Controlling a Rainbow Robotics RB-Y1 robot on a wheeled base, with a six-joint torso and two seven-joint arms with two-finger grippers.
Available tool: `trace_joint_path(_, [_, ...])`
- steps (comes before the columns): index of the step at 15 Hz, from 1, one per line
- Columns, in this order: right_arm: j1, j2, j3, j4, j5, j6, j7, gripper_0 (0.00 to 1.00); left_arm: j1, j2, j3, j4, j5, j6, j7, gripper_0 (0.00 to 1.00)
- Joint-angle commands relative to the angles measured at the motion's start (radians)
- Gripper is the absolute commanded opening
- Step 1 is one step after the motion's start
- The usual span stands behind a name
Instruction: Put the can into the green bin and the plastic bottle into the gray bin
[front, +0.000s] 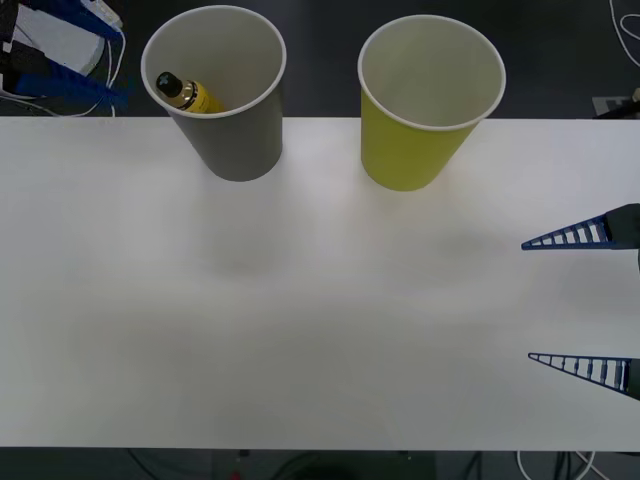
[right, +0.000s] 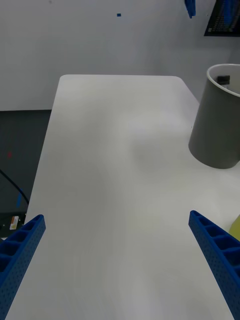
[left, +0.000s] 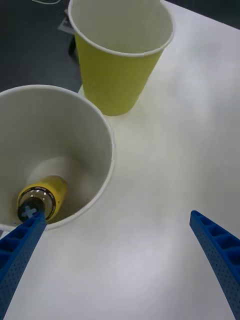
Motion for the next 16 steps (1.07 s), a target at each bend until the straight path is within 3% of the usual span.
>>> trace_joint_path(1, [0.000, 0.000, 0.000, 0.000, 0.000, 0.000, 0.000, 1.00, 0.076, 0.017, 0.000, -0.002, 0.089, 0.002, -0.113, 1.00])
trace_joint_path(5, [0.000, 0.000, 0.000, 0.000, 0.000, 0.000, 0.000, 1.00, 0.181, 0.031, 0.000, -0.012, 0.195, 0.002, -0.275, 1.00])
trace_joint_path(10, [0.000, 0.000, 0.000, 0.000, 0.000, 0.000, 0.000, 1.00, 0.280, 0.031, 0.000, -0.033, 0.255, 0.043, -0.443, 1.00])
trace_joint_path(16, [0.000, 0.000, 0.000, 0.000, 0.000, 0.000, 0.000, 1.00, 0.358, 0.033, 0.002, -0.165, 0.278, 0.189, -0.469, 1.00])
